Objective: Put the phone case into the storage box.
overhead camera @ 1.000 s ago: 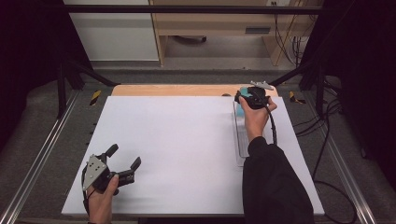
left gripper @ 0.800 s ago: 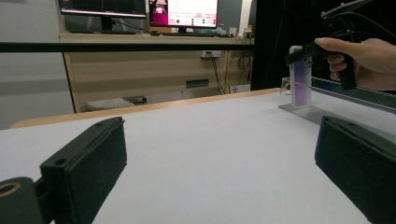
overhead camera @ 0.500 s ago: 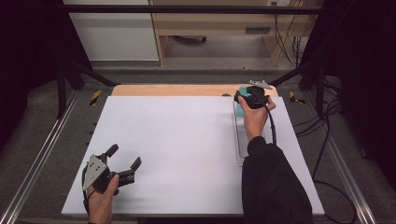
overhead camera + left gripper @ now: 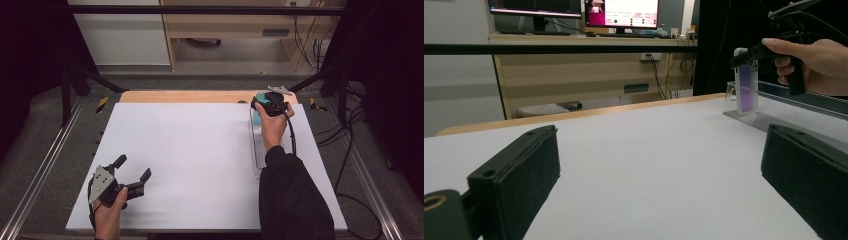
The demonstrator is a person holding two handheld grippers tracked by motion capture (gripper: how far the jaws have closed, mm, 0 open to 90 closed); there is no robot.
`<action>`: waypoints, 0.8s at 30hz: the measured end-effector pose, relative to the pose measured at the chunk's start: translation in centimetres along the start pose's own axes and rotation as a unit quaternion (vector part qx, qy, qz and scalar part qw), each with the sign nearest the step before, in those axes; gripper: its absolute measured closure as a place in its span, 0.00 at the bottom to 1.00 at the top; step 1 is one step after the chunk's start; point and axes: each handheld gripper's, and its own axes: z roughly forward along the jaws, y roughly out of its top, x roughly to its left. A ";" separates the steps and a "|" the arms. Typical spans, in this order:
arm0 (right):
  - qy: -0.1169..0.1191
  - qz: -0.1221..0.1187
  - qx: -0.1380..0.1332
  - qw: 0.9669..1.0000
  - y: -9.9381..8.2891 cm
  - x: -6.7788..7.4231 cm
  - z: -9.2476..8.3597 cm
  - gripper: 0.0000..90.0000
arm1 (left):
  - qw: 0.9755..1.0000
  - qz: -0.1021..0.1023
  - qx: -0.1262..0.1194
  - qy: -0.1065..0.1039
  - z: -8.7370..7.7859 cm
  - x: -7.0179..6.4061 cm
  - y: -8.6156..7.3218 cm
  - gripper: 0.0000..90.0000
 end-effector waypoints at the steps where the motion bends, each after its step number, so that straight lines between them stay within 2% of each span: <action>1: 0.001 -0.001 0.000 1.000 0.0 0.0 0.0 0.19 | 1.000 0.000 0.000 0.000 0.0 0.0 0.0 0.02; 8: 0.011 0.011 0.004 1.000 -0.1 -0.1 0.2 0.15 | 1.000 0.001 0.001 -0.001 0.0 0.0 0.0 0.02; 14: 0.006 0.010 -0.003 1.000 -0.1 0.0 0.2 0.12 | 1.000 0.001 0.000 0.000 0.0 0.0 0.0 0.02; 24: 0.012 0.004 -0.011 1.000 0.1 0.2 -0.2 0.09 | 1.000 0.001 0.000 0.000 -0.1 0.0 0.0 0.02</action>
